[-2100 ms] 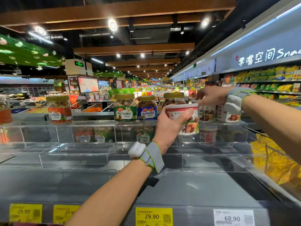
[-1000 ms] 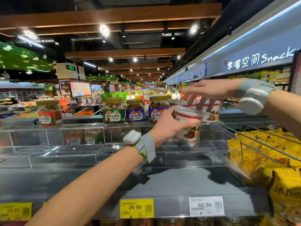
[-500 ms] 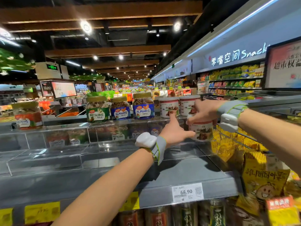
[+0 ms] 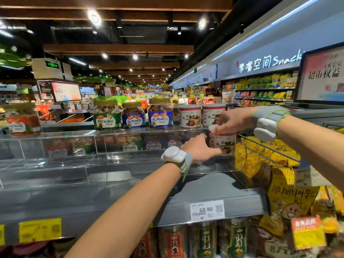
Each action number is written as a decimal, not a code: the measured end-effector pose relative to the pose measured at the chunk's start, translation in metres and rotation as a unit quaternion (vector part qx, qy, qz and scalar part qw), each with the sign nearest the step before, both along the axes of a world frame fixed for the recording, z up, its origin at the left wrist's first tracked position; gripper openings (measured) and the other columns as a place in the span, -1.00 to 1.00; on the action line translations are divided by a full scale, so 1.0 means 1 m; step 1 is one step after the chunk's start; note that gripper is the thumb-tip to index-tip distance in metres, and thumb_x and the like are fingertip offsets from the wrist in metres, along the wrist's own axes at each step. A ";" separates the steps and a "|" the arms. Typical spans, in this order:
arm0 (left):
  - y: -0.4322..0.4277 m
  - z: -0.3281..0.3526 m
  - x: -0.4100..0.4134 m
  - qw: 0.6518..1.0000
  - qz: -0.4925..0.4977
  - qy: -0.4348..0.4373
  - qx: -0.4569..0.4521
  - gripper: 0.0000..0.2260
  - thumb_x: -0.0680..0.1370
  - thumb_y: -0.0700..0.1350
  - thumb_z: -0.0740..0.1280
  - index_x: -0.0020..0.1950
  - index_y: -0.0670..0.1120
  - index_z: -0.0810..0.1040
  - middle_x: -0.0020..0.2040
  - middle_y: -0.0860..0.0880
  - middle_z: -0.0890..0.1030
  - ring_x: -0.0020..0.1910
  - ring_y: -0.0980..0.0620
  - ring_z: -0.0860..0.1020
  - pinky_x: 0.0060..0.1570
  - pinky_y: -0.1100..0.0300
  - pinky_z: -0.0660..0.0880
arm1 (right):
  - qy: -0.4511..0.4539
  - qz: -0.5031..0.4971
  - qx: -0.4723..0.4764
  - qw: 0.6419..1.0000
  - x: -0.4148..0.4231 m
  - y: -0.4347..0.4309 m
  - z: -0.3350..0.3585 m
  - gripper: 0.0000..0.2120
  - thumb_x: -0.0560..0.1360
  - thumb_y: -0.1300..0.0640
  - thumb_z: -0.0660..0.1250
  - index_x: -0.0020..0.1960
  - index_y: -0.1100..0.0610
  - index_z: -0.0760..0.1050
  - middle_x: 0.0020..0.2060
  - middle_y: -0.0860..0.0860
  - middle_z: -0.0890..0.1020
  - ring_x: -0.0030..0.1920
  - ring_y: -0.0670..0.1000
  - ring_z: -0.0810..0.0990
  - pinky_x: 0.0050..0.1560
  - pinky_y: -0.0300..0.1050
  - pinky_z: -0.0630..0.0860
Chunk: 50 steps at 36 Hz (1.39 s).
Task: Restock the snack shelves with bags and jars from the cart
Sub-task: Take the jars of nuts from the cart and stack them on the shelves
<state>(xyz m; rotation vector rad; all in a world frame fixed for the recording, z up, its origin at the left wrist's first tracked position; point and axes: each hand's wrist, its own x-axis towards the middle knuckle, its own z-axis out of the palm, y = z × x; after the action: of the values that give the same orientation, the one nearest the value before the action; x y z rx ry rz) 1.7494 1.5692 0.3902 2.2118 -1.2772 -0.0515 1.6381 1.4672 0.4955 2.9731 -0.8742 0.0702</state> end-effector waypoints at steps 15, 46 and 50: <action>0.000 -0.003 -0.005 0.999 0.019 -0.024 -0.009 -0.36 0.38 0.36 0.40 0.34 0.05 0.42 0.25 0.00 0.60 0.18 -0.10 0.58 0.08 0.04 0.48 | 0.012 0.002 -0.034 0.999 -0.001 0.001 -0.005 -0.44 0.53 -0.34 0.22 0.26 0.10 0.47 0.15 0.11 0.61 0.06 0.12 0.58 0.08 -0.03 0.53; 0.142 -0.202 -0.204 0.904 -0.351 0.243 -0.006 -0.66 0.48 -0.42 0.17 0.19 -0.16 0.49 -0.09 -0.09 0.60 -0.21 0.00 0.51 -0.19 0.02 0.45 | -0.505 -0.209 0.389 0.742 -0.266 0.226 -0.336 -0.79 0.67 0.34 0.13 0.03 0.12 0.48 -0.33 0.14 0.63 -0.50 -0.03 0.56 -0.50 -0.19 0.47; 0.144 -0.269 -0.261 0.904 -0.386 0.157 0.096 -0.71 0.37 -0.22 0.25 0.05 -0.02 0.54 0.05 -0.15 0.60 0.06 -0.16 0.58 0.09 -0.07 0.52 | -0.490 -0.338 0.430 0.679 -0.343 0.262 -0.390 -0.72 0.57 0.54 0.08 0.08 0.29 0.47 -0.18 0.22 0.62 -0.46 -0.03 0.61 -0.45 -0.15 0.49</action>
<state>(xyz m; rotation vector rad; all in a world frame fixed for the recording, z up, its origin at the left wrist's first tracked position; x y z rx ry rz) 1.4882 1.7130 0.1214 1.6049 -1.9200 -0.8309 1.2949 1.7287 0.1058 2.7766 -2.6840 1.7880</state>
